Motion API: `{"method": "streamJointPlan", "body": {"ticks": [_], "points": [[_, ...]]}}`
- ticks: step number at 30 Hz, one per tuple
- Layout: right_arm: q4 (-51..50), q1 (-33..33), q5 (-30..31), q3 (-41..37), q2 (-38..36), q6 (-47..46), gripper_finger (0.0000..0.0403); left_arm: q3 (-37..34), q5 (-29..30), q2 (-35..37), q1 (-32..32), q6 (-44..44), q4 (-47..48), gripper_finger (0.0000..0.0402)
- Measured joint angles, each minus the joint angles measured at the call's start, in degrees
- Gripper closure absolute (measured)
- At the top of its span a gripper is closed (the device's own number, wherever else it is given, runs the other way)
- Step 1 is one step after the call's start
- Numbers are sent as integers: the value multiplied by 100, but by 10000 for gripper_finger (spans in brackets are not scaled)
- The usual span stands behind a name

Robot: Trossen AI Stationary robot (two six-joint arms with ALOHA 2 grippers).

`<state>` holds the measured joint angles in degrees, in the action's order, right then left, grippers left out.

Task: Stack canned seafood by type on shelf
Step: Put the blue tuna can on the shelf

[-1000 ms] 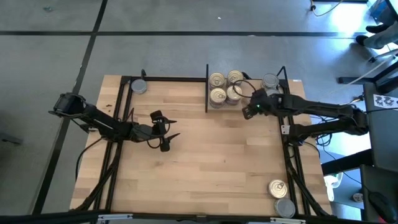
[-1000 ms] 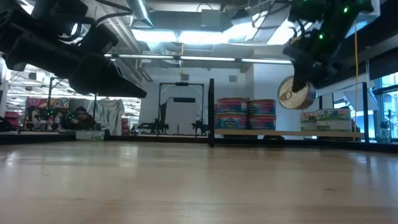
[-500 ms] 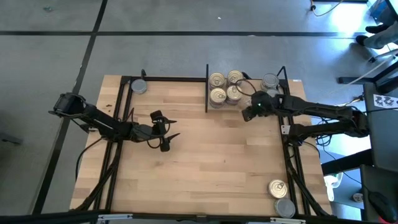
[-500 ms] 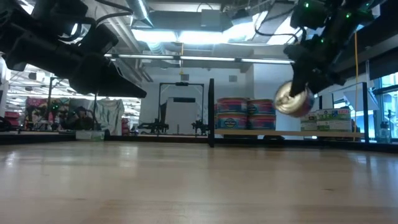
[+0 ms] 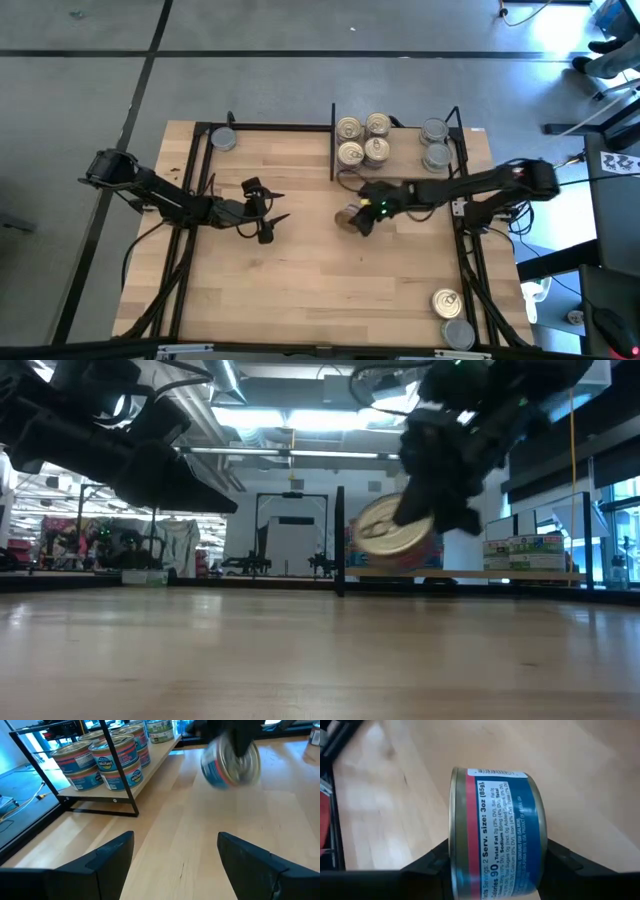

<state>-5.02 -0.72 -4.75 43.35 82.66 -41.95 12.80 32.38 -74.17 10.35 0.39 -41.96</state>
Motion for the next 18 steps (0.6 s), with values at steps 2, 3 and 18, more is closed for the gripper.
{"method": "streamJointPlan", "body": {"ticks": [2, 3, 18], "points": [[627, 49, -158, 0, 385, -4, 211, 0, 0, -2, 0, -34, -38, 116], [929, 49, -237, 0, 549, -6, 211, 0, -12, -2, 0, -43, -76, 116], [2596, 38, 9, 0, 1223, 1276, 211, 24, -1923, -2, -645, -2100, -467, 116]]}}
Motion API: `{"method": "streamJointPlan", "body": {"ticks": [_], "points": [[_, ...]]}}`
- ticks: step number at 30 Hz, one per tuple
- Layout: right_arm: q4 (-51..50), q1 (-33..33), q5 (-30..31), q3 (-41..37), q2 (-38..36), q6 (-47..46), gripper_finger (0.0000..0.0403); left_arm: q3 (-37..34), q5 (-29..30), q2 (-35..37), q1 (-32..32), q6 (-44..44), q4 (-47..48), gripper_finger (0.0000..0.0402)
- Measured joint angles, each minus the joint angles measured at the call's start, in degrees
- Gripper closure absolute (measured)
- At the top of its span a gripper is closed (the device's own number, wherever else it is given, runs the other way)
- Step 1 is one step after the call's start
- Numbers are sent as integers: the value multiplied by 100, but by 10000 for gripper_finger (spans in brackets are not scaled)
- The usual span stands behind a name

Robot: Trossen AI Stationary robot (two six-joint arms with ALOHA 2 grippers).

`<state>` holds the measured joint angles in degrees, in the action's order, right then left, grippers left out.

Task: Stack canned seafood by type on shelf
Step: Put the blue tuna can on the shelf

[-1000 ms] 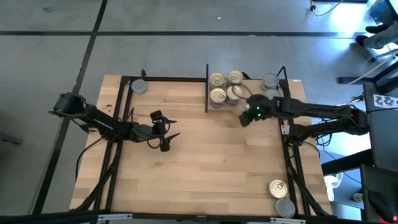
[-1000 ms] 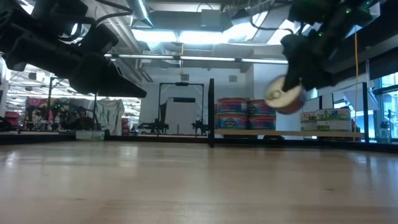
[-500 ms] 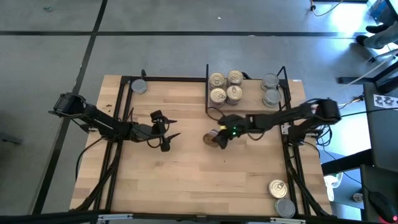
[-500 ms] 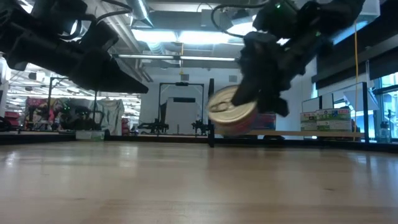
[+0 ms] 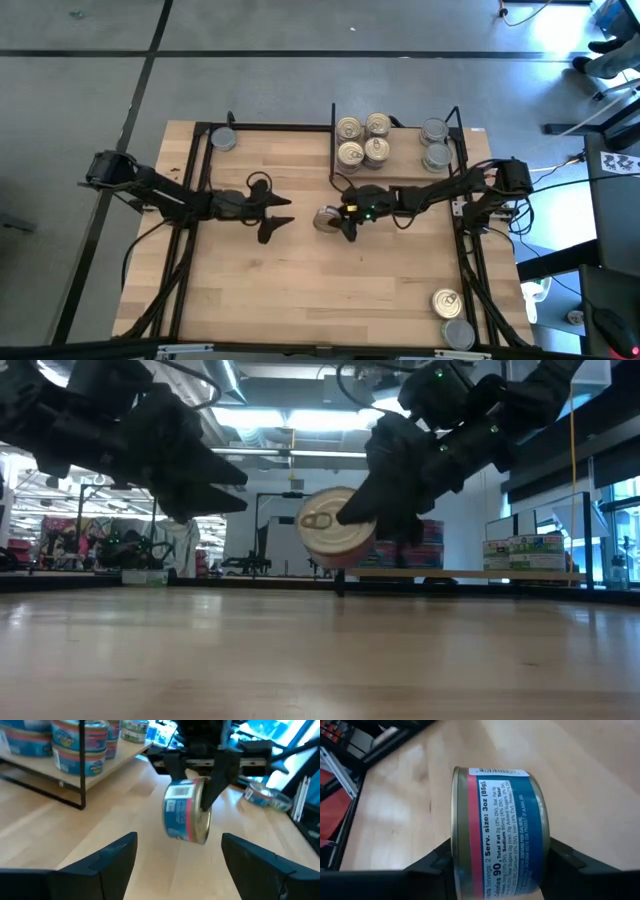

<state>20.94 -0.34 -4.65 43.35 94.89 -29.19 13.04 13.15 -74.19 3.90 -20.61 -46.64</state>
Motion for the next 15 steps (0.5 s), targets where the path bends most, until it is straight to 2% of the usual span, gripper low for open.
{"method": "streamJointPlan", "body": {"ticks": [6, 15], "points": [[483, 0, 167, 0, 0, 519, 211, 175, -245, -171, -101, -222, -113, 116], [852, 0, 210, 4, -4, 829, 211, 1102, -281, -1156, -101, 285, -63, 116]]}}
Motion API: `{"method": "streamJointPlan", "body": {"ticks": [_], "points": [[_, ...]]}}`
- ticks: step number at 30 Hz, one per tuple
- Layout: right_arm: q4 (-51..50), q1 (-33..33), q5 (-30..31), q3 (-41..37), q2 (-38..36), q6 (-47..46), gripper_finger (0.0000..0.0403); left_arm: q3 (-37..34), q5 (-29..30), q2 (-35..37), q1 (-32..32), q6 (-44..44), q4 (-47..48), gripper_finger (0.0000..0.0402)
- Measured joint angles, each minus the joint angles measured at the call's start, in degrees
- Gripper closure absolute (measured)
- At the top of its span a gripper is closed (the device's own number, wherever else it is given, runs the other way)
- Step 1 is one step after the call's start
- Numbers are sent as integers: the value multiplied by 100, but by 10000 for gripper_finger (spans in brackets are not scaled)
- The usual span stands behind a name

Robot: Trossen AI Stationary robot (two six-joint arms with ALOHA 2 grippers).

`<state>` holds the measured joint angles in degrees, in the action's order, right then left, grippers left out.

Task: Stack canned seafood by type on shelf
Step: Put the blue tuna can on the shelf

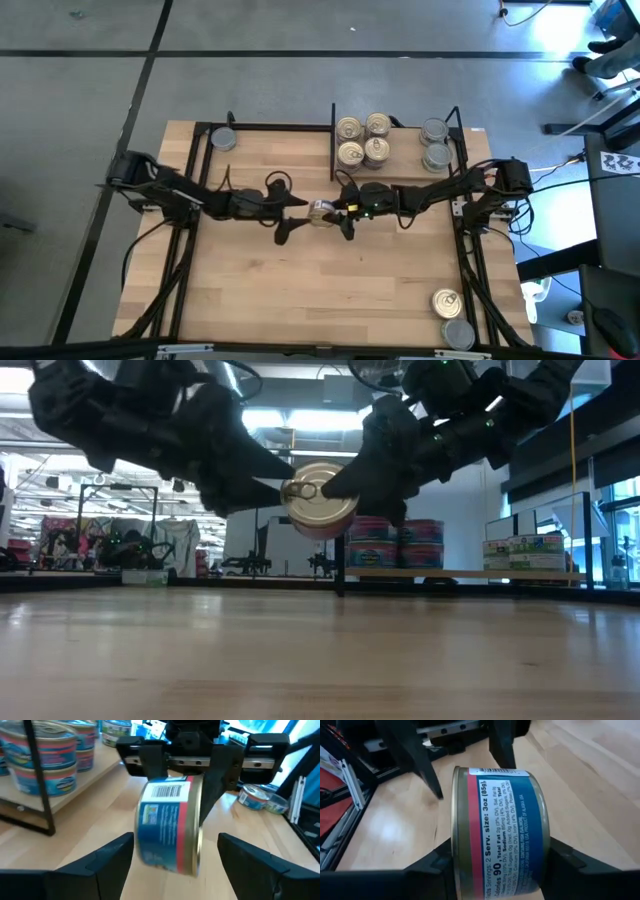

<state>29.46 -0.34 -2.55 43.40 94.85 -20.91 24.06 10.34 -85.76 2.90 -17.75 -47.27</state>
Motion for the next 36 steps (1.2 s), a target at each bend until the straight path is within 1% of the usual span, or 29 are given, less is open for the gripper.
{"method": "streamJointPlan", "body": {"ticks": [5, 8, 13, 17, 21, 22, 25, 27, 29, 32, 34, 36], "points": [[-59, 0, -118, -26, 0, 40, 211, 283, -179, -333, -2, 265, 78, 116], [189, 4, -240, 2, -12, 127, 211, 390, -318, -411, 1, 408, -42, 121], [377, 0, -460, 2, -7, 191, 211, 441, -437, -429, -6, 577, -18, 170], [426, 0, -442, 2, -7, 359, 211, 443, -508, -409, -67, 427, -12, 207], [417, 0, -417, 2, -7, 487, 207, 441, -676, -409, -161, 394, -15, 211], [424, 0, -453, 2, -7, 454, 194, 441, -723, -409, -180, 437, -12, 213], [358, -7, -448, 62, -9, 501, 135, 441, -736, -409, -192, 462, 51, 216], [-61, -7, -477, 111, -100, 867, 97, 441, -735, -377, -192, 385, 98, 216], [-731, -5, -482, 247, -323, 1313, 67, 441, -740, -252, -213, 304, 264, 216], [-1927, 0, 20, 460, -777, 1729, 39, 439, -746, 47, -298, 171, 795, 216], [-2609, 4, 431, 553, -989, 2008, 30, 439, -741, 291, -400, 125, 1144, 215], [-3089, 10, 659, 596, -1202, 2266, 27, 439, -734, 526, -528, 61, 1383, 215]]}}
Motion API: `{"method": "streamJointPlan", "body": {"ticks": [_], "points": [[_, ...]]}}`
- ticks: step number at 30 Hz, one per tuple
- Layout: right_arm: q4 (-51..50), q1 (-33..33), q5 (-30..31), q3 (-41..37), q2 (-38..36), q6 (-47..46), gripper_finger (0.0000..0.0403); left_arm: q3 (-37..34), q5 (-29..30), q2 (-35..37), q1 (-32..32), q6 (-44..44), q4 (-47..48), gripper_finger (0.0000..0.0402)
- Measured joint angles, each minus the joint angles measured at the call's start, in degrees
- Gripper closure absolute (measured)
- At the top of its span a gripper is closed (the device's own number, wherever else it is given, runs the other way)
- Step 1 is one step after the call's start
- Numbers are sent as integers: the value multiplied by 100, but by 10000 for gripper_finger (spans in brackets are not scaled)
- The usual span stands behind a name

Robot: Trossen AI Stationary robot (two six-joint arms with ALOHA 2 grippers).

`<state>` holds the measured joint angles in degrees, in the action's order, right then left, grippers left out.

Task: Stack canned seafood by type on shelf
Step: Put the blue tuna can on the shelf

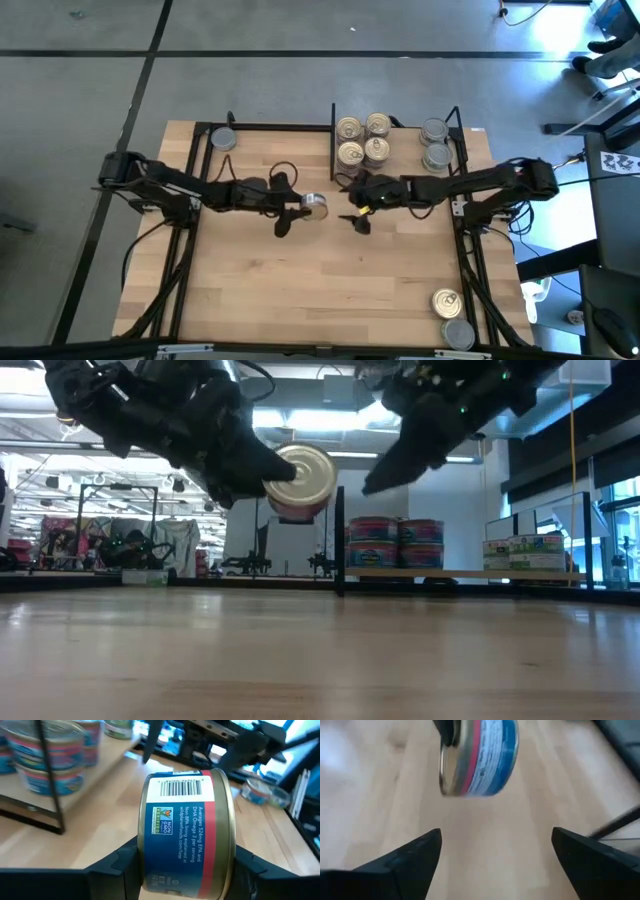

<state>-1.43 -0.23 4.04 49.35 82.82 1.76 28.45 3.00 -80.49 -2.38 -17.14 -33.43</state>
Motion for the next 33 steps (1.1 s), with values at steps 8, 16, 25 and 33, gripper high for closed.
{"method": "streamJointPlan", "body": {"ticks": [8, 16, 25, 33], "points": [[174, -21, 648, 37, -161, 1167, 36, -2, -684, 609, -865, -651, 455, 213], [478, -13, 754, 40, -122, 554, 36, -2, -1865, 806, -1556, -1691, 455, 213], [782, -13, 434, 38, -120, 220, 36, -2, -2336, 814, -1850, -2258, 338, 214], [1690, -10, -96, 47, -177, 2531, 36, -2, -3038, 816, -2144, -3112, -117, 214]]}}
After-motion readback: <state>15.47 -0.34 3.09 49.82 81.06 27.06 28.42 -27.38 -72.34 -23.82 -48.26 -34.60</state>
